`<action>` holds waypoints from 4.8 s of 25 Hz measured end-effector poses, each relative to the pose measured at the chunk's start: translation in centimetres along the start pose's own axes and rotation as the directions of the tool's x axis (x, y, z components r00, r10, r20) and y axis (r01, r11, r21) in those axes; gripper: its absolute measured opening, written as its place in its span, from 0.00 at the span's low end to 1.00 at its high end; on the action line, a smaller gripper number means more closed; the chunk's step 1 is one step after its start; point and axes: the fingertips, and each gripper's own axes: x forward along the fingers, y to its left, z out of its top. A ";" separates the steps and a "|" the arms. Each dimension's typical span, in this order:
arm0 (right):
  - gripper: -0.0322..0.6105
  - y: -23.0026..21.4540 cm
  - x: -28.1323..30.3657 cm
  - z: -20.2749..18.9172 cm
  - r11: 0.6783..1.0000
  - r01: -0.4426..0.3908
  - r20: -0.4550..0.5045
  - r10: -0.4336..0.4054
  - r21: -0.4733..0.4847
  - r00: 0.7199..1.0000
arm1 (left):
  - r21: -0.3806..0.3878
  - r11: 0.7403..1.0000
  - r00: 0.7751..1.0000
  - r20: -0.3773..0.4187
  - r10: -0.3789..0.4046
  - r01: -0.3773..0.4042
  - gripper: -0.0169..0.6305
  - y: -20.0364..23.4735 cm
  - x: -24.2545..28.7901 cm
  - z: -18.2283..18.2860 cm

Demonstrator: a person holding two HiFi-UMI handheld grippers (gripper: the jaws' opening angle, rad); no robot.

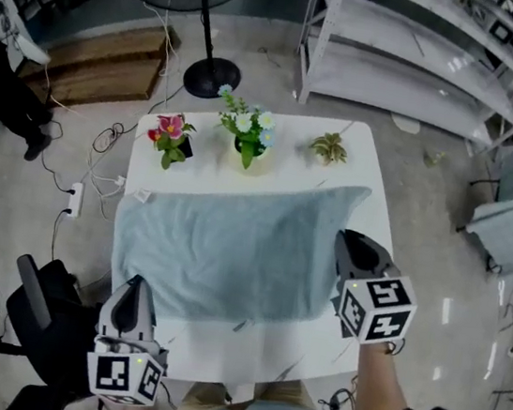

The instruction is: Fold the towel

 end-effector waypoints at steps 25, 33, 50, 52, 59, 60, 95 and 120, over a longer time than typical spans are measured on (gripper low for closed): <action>0.11 35.1 9.5 4.9 0.935 -0.291 0.025 0.302 -0.203 0.953 | -0.152 0.962 0.971 0.045 0.237 -0.227 0.04 21.4 -14.3 -3.2; 0.11 40.7 12.4 1.6 0.909 -0.338 -0.052 0.336 -0.244 0.940 | -0.187 0.957 0.974 0.011 0.226 -0.220 0.04 22.3 -15.0 -5.0; 0.26 47.9 18.2 -9.4 0.807 -0.490 -0.315 0.395 -0.330 0.863 | -0.215 0.959 0.982 -0.067 0.175 -0.185 0.04 22.3 -14.0 -8.7; 0.38 48.6 17.3 -9.1 0.785 -0.540 -0.335 0.442 -0.305 0.832 | -0.214 0.961 0.984 -0.068 0.165 -0.176 0.04 22.0 -13.7 -8.5; 0.39 47.7 10.0 -1.7 0.747 -0.620 -0.196 0.588 -0.240 0.785 | -0.197 0.972 0.992 -0.022 0.126 -0.128 0.04 20.4 -12.3 -6.2; 0.39 46.7 9.3 -1.0 0.750 -0.612 -0.179 0.585 -0.250 0.791 | -0.194 0.974 0.993 -0.016 0.118 -0.119 0.04 20.2 -11.9 -6.0; 0.11 51.7 8.5 -14.9 0.658 -0.642 -0.452 0.470 -0.392 0.758 | -0.234 0.968 0.995 -0.069 0.078 -0.092 0.04 20.5 -12.1 -10.5; 0.23 28.7 4.7 -16.1 0.832 -0.507 -0.432 0.382 -0.224 0.817 | -0.153 0.988 0.991 -0.121 -0.054 0.035 0.10 14.5 -4.2 -9.5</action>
